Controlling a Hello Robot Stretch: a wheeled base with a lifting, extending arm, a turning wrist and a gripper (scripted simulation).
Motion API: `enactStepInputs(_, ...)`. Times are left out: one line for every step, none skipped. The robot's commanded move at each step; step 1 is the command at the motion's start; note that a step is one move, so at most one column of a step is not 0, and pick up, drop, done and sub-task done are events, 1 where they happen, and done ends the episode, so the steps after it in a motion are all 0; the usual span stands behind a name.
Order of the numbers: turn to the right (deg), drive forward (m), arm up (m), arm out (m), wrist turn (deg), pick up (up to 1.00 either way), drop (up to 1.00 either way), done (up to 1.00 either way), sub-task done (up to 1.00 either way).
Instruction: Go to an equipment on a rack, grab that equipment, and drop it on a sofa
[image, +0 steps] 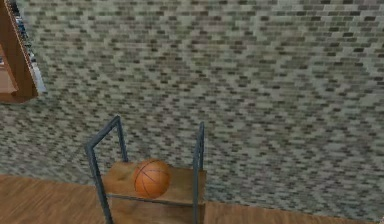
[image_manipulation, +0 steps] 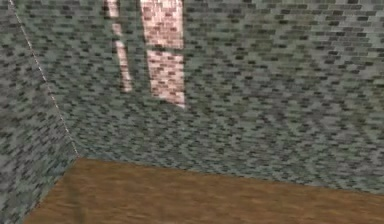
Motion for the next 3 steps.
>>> enactStepInputs(6.0,0.00,0.00,0.00,0.0,0.00,0.00,0.00,0.00)
enactStepInputs(0.0,0.15,0.00,0.00,0.0,0.00,0.00,0.00,0.00)
enactStepInputs(-45.0,0.00,0.00,0.00,0.0,0.00,0.00,0.00,0.00)
